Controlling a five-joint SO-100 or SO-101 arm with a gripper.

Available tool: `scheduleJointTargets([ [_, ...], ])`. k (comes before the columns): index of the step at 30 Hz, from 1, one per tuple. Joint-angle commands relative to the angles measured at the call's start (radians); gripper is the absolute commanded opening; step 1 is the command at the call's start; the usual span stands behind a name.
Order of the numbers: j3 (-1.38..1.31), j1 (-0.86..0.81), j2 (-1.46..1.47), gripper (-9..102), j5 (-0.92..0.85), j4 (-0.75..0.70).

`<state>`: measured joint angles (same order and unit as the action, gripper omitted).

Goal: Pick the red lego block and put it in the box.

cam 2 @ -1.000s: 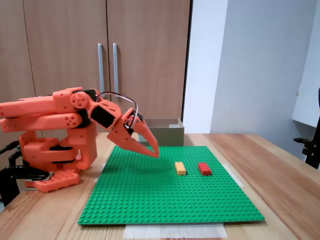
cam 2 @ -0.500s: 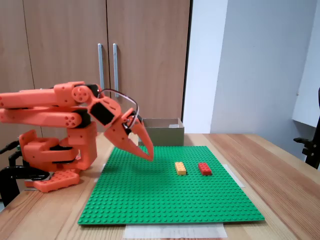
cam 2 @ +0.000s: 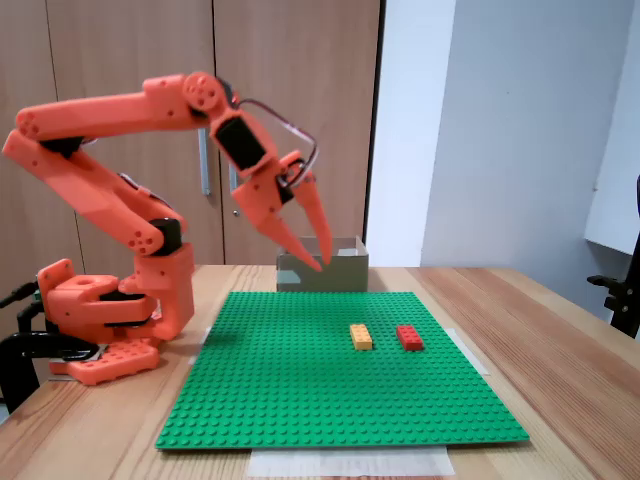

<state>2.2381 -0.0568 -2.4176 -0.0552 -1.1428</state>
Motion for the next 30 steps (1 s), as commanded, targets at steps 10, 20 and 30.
scheduleJointTargets([
  [10,-0.534,0.002,0.46,19,-0.023,-0.164],
  [20,-0.75,0.006,0.695,24,-0.025,-0.164],
  [30,-1.065,0.014,0.894,20,-0.054,-0.304],
])
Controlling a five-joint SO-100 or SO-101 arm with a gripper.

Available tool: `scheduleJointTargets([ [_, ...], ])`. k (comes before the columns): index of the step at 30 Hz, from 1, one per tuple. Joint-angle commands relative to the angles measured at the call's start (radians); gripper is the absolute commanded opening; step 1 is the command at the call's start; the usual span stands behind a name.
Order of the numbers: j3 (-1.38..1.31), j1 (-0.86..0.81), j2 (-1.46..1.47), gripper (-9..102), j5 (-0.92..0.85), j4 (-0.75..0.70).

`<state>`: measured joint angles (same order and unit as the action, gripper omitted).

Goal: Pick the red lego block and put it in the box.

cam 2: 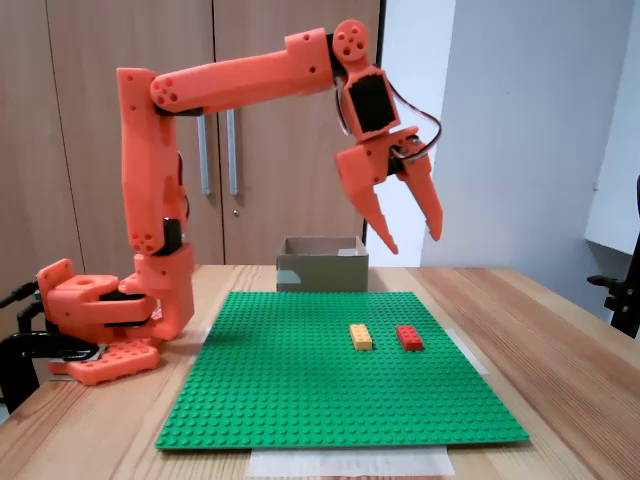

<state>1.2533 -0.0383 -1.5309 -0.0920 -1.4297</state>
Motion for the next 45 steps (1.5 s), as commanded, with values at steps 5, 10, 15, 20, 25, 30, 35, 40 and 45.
scheduleJointTargets([
  [5,-0.1,-0.002,0.031,19,-0.103,-0.003],
  [10,-0.1,0.002,0.055,18,-0.08,0.005],
  [15,-0.106,0.015,0.081,17,-0.055,-0.02],
  [20,-0.084,0.029,0.13,17,0.054,-0.034],
  [25,-0.078,0.026,0.167,17,0.097,-0.031],
  [30,-0.078,0.029,0.166,17,0.104,-0.026],
  [35,-0.08,0.023,0.16,17,0.112,-0.031],
  [40,-0.038,0.008,0.16,17,0.08,0.006],
  [45,0.003,0.005,0.167,16,0.083,0.057],
])
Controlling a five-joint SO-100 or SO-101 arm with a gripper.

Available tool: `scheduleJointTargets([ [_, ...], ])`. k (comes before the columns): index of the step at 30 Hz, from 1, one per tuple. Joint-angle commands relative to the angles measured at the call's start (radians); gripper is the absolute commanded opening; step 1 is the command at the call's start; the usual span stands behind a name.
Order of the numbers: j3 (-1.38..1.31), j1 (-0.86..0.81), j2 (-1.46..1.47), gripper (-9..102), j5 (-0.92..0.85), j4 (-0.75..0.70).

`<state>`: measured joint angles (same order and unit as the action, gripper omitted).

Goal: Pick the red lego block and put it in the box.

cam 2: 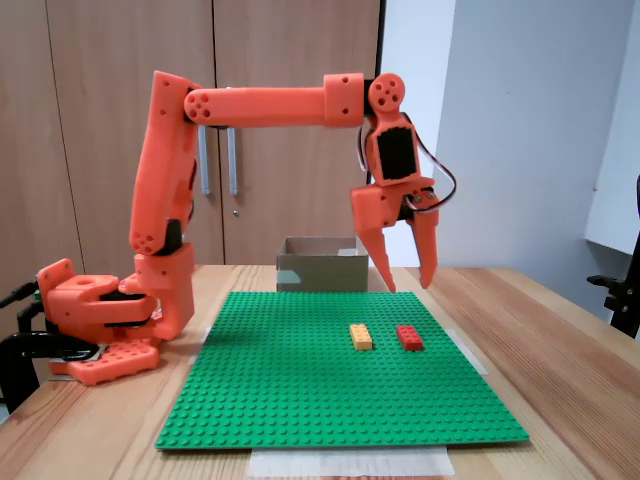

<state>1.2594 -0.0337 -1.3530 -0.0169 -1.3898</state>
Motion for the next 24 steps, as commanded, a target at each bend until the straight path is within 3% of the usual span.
scheduleJointTargets([
  [1,0.0,0.005,-0.011,16,0.011,0.021],
  [24,0.04,0.044,0.101,13,0.072,0.084],
])
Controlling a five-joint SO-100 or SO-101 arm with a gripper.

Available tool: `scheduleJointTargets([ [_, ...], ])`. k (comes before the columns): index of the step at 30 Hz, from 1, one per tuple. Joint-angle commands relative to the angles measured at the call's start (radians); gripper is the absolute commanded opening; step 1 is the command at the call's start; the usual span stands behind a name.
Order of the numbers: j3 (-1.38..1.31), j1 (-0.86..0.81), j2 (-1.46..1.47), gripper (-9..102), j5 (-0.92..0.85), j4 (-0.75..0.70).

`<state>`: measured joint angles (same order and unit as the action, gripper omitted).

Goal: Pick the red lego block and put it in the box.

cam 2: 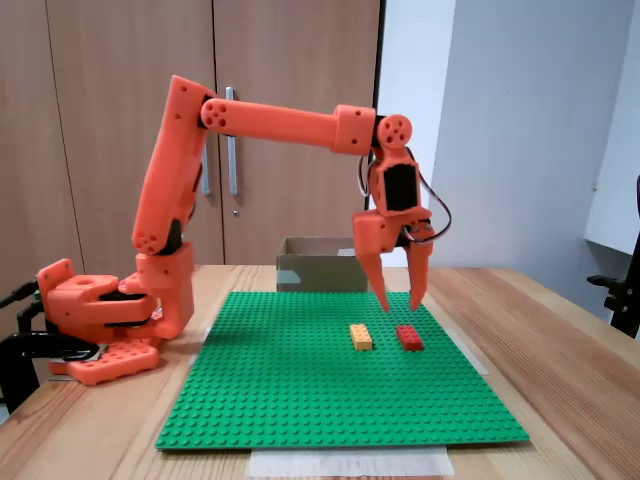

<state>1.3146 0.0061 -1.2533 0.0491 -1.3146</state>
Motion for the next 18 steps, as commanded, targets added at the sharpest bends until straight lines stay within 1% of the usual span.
scheduleJointTargets([
  [1,-0.02,0.003,0.008,13,0.006,0.012],
  [11,-0.092,-0.017,0.094,13,-0.008,0.014],
  [18,-0.112,-0.034,0.106,15,-0.012,0.028],
])
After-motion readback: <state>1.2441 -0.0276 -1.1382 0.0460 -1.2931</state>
